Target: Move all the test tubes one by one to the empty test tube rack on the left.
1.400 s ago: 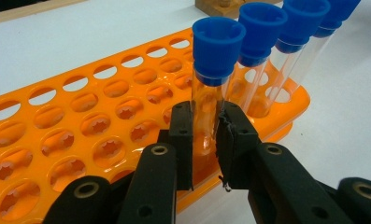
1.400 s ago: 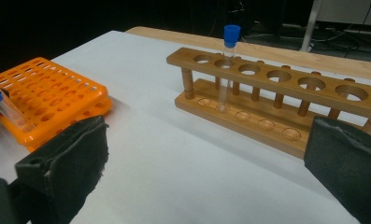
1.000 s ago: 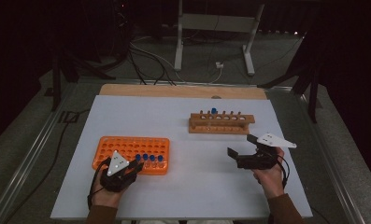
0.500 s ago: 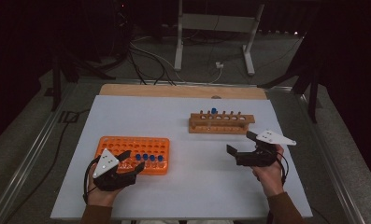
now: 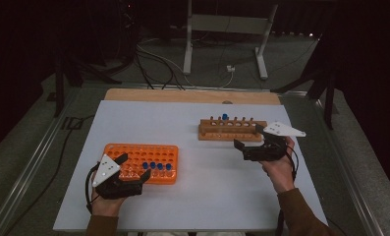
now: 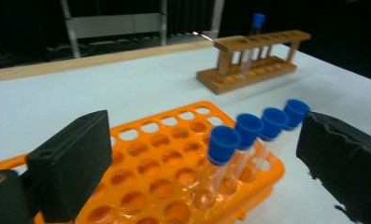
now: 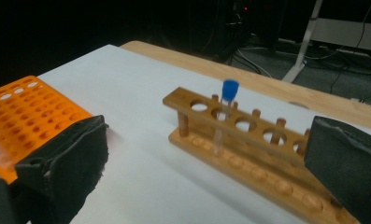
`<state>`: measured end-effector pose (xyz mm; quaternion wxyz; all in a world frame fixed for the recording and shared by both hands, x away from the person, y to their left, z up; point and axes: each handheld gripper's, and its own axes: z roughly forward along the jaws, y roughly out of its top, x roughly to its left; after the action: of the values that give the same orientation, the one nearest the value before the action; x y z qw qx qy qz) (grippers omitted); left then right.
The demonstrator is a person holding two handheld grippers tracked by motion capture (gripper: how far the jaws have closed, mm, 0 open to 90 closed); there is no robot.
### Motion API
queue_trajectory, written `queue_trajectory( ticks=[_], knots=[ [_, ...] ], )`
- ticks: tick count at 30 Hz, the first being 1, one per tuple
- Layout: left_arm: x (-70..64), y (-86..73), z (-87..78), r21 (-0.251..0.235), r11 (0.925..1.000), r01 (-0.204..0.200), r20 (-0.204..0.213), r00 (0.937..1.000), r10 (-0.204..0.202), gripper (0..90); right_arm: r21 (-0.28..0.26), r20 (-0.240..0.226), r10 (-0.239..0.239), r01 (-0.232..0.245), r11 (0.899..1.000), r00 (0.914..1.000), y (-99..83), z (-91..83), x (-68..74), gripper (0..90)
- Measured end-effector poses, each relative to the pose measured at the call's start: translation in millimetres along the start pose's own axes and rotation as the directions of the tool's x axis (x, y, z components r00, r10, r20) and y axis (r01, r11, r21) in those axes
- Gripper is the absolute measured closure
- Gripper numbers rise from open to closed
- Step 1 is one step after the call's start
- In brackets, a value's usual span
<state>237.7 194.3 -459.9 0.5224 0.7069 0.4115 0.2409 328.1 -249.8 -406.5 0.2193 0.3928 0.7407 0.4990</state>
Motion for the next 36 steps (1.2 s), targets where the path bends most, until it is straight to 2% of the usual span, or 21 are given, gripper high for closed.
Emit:
queue_trajectory(
  ticks=[2, 6, 8, 16, 21, 27, 31, 36],
  knots=[
    [0.9, 0.3, -1.7, -0.008, 1.0000, 0.002, -0.018, 0.9998, -0.002, 4.4, 0.001, 0.003, -0.003, 0.003, 1.000, 1.0000, 5.8, 4.6, -0.2, 0.0],
    [2.4, 0.6, -2.6, -0.014, 0.9998, 0.017, 0.000, 0.9998, -0.017, 5.5, 0.003, 0.008, -0.011, 0.011, 1.000, 0.9999, 16.6, 15.2, -0.8, 0.0],
    [1.9, 0.4, -1.3, -0.009, 0.9997, 0.021, 0.002, 0.9998, -0.021, 1.3, 0.006, 0.012, -0.008, 0.008, 1.000, 0.9999, 21.0, 21.0, -2.0, 0.0],
    [-0.1, 0.5, 0.4, -0.009, 0.9999, 0.010, 0.007, 0.9999, -0.010, 0.7, 0.015, 0.033, 0.036, -0.036, 0.999, 0.9988, 34.0, 42.9, -12.5, 0.1],
    [1.3, -1.0, -0.1, -0.018, 0.9995, 0.027, -0.020, 0.9994, -0.028, 0.7, 0.030, 0.043, 0.038, -0.039, 0.999, 0.9984, 38.7, 56.9, -18.7, 0.1],
    [2.9, -0.7, -3.0, -0.039, 0.9986, 0.037, -0.050, 0.9980, -0.039, 0.7, 0.036, 0.029, 0.053, -0.054, 0.998, 0.9982, 38.1, 70.2, -23.5, 1.1],
    [3.1, -1.3, -2.8, -0.037, 0.9986, 0.038, -0.054, 0.9978, -0.040, 0.7, 0.051, 0.040, 0.061, -0.063, 0.997, 0.9974, 34.9, 80.2, -25.6, 6.9],
    [2.5, -1.2, -2.5, -0.038, 0.9986, 0.036, -0.053, 0.9979, -0.038, 0.8, 0.075, 0.075, 0.075, -0.081, 0.994, 0.9944, 29.5, 92.6, -27.1, 20.7]
  ],
)
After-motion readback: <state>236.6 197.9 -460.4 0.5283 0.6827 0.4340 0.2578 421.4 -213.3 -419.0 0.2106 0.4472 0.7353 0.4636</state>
